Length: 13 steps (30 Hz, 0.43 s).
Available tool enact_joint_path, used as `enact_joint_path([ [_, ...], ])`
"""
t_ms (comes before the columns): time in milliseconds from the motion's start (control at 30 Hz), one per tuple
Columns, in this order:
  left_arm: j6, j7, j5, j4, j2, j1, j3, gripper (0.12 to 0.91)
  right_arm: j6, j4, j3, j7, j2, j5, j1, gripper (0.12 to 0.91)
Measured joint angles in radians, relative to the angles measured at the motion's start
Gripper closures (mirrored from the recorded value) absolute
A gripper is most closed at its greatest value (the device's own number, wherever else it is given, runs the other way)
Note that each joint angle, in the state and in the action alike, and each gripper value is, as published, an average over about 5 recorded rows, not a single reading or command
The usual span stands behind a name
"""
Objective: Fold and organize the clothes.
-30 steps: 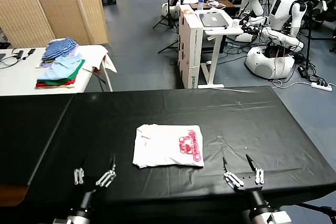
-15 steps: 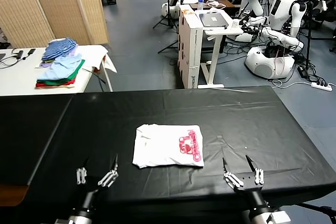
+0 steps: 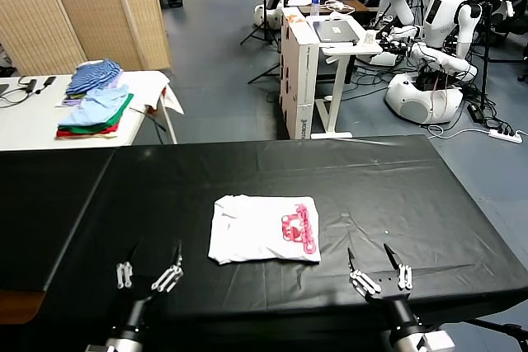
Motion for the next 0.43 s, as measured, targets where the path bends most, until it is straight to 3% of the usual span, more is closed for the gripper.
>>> enact_joint_path([
  [433, -0.001, 0.005, 0.036, 0.010, 0.003, -0.018, 0.009, 0.123, -0.003, 0.008, -0.002, 0.005, -0.007, -0.011, -0.006, 0.118],
])
